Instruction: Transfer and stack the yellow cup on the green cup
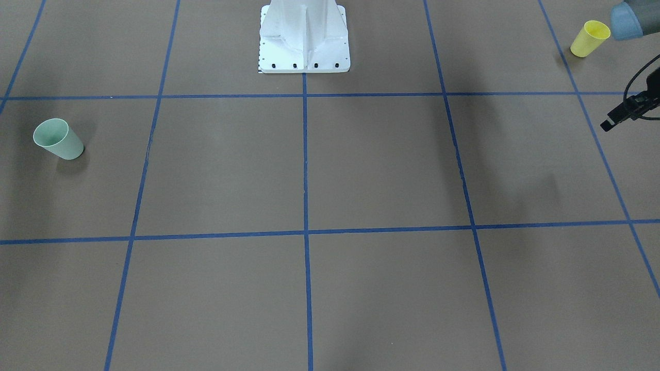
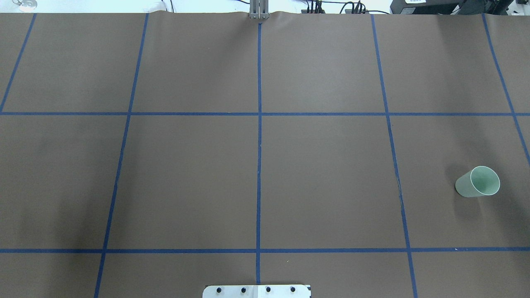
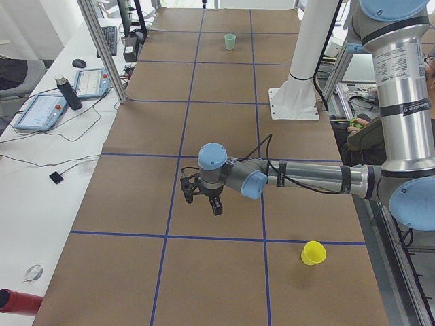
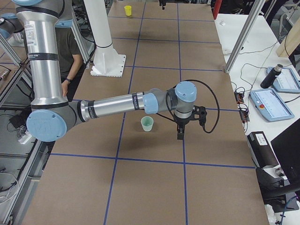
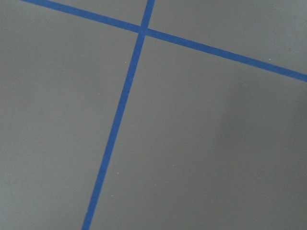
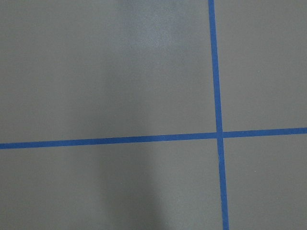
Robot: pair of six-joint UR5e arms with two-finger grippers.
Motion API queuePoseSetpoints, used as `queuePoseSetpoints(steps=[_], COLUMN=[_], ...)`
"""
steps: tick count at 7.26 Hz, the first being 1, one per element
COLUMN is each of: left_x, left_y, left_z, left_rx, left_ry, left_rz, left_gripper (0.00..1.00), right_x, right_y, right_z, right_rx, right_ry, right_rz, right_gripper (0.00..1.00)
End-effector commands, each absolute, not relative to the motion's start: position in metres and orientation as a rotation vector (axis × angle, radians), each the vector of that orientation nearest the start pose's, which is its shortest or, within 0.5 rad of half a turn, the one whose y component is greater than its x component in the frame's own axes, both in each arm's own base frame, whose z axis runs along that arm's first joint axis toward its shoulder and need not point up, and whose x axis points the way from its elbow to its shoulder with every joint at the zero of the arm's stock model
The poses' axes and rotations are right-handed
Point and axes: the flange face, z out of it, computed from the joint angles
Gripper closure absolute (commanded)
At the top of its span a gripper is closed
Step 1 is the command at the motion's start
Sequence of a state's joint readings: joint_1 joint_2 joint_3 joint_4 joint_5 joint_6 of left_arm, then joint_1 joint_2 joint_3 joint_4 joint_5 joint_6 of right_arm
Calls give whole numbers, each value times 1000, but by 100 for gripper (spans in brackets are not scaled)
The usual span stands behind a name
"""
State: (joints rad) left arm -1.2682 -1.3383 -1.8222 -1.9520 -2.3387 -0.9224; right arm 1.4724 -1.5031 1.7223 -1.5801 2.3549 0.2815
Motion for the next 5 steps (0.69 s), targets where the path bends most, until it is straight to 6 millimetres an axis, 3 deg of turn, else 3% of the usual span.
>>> queuePoseSetpoints(steps=[1,3,4,5], left_x=[59,54,81,123], left_y=[-380,-343,-337,-329], left_z=[597,603,603,604], left_rx=[-192,-269,-271,-261], left_ry=[818,793,765,701], left_rz=[-597,-747,-762,-767], left_gripper=[0,0,0,0], right_x=[9,8,8,6], right_y=[-527,-527,-527,-527], right_z=[549,549,549,546], right_rx=[46,45,45,49], right_ry=[-806,-806,-806,-807], right_rz=[87,87,87,82], right_gripper=[0,0,0,0])
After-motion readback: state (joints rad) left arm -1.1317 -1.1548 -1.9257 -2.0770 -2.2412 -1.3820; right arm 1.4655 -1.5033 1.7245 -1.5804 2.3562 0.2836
